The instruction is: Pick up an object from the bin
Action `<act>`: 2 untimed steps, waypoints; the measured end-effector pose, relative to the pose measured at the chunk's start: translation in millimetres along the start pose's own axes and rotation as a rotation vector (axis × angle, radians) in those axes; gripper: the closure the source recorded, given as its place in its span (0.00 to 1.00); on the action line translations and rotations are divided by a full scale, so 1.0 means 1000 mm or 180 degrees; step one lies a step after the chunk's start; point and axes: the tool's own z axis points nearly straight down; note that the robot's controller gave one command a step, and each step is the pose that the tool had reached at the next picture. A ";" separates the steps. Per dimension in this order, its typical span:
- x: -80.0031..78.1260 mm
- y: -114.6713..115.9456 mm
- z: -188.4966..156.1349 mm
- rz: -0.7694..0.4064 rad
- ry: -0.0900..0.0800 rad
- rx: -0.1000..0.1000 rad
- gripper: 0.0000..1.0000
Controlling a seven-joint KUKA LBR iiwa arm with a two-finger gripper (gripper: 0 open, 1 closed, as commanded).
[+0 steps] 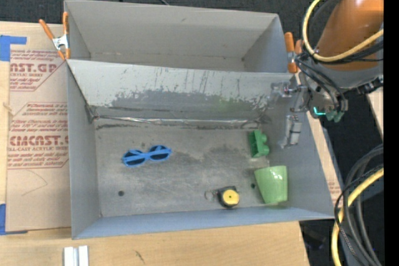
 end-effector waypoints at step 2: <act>0.057 -0.024 0.052 -0.0312 -0.0033 0.0006 0.00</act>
Offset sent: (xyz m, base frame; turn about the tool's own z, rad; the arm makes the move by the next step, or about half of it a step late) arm -0.0680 -0.0289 -0.1039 0.1206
